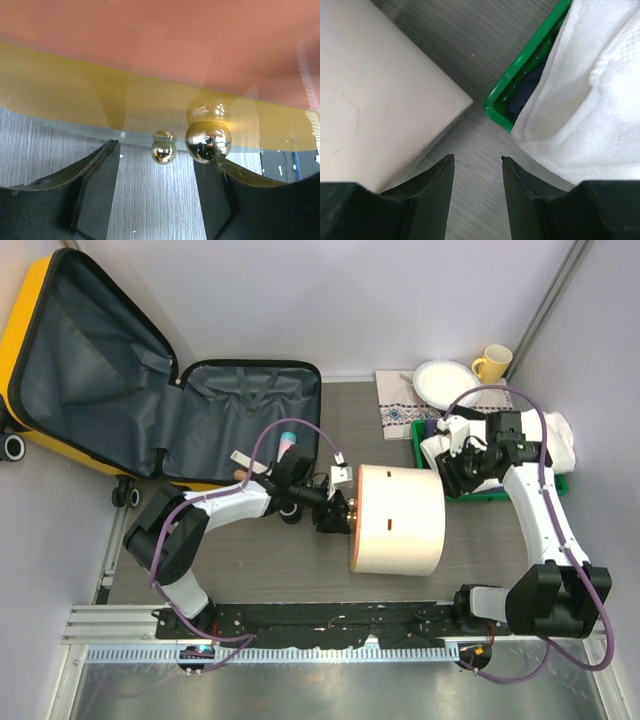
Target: Open, take out, and arrange the luggage
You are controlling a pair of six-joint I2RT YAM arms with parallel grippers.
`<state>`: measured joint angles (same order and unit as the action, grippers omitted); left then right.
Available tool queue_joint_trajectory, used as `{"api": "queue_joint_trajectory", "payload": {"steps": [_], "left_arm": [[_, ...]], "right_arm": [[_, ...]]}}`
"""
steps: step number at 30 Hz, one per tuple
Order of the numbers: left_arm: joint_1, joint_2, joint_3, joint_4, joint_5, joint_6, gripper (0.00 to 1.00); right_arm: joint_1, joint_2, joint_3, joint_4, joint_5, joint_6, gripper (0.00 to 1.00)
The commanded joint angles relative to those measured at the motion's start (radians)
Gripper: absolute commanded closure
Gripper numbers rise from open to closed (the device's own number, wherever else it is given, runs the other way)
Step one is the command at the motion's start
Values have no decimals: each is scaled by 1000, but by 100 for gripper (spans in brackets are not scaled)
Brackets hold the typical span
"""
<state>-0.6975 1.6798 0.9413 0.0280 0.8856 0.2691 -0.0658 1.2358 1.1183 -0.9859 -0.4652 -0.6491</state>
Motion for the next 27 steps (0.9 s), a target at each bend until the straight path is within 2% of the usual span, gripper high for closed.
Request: {"api": "queue_joint_trajectory", "payload": {"steps": [1,3,7,11,15,17,19,22,23,27], "left_arm": [[-2,-2,20,170,-30,-128,36],[12,-3,11,168,-17,-122,36],[75,-75,-113,253,15,-82,33],[79,-144,-188,219,21,34,32],[79,-126,-207,249,33,36,30],[76,-111,-203,274,42,24,29],[67,-91,-193,308,50,24,27],[53,-63,-173,340,46,22,26],[49,-55,-170,348,44,22,26],[33,-2,-144,378,39,18,27]], "right_arm": [[15,34,87,69,-17,57,50],[12,36,121,44,41,36,50],[-32,24,201,-34,105,10,44],[-63,10,316,-94,132,32,31],[-62,31,477,-177,12,98,26],[-29,57,556,-256,-71,121,24],[29,54,564,-286,-84,114,23],[69,11,526,-344,-95,28,22],[125,1,511,-382,-114,-28,23],[218,-30,499,-461,-121,-122,23]]}}
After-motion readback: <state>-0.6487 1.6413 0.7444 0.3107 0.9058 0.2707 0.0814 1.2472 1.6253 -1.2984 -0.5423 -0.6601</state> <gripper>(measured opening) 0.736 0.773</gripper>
